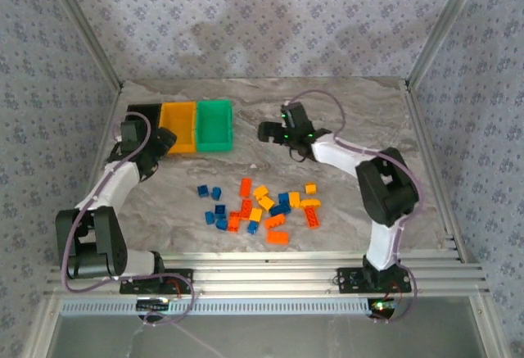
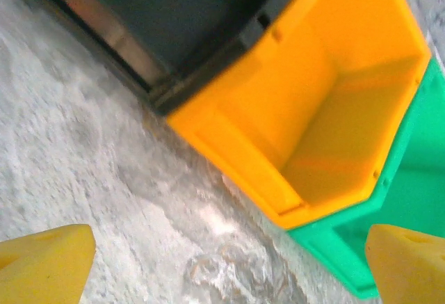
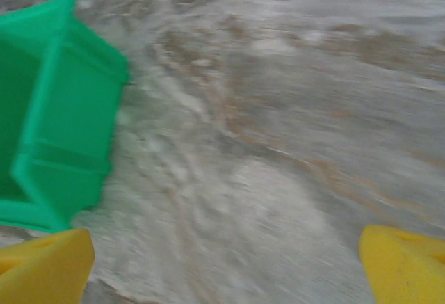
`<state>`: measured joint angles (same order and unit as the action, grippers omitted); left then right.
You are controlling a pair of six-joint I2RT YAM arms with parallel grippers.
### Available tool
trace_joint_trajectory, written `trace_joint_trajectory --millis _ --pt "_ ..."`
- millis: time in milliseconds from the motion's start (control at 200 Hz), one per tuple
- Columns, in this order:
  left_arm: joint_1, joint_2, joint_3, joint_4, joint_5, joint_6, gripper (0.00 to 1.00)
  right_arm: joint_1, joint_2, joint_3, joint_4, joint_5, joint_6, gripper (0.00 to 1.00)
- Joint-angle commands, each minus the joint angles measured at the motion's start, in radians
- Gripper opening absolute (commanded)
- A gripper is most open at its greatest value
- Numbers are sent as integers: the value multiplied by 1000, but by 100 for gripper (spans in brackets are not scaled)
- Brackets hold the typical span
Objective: Sort the legos into containers by color
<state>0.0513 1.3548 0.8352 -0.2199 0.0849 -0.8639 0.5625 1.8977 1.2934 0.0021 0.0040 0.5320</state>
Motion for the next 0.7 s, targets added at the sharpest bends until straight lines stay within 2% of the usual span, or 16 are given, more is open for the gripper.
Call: trace_joint_trajectory --millis 0,180,345,525,695 --pt "3 -103 -33 99 59 -17 100 51 102 127 19 -51 26 100" --pt "-2 -318 -162 230 -21 6 100 113 270 351 -4 -56 20 96" --pt "-7 -456 -276 293 -133 -74 100 137 402 528 -84 -6 31 91" --pt "-8 -514 -241 213 -122 -26 100 136 497 634 -148 39 58 77" --pt "-9 -541 -228 199 -87 -6 100 138 509 650 -169 65 55 56"
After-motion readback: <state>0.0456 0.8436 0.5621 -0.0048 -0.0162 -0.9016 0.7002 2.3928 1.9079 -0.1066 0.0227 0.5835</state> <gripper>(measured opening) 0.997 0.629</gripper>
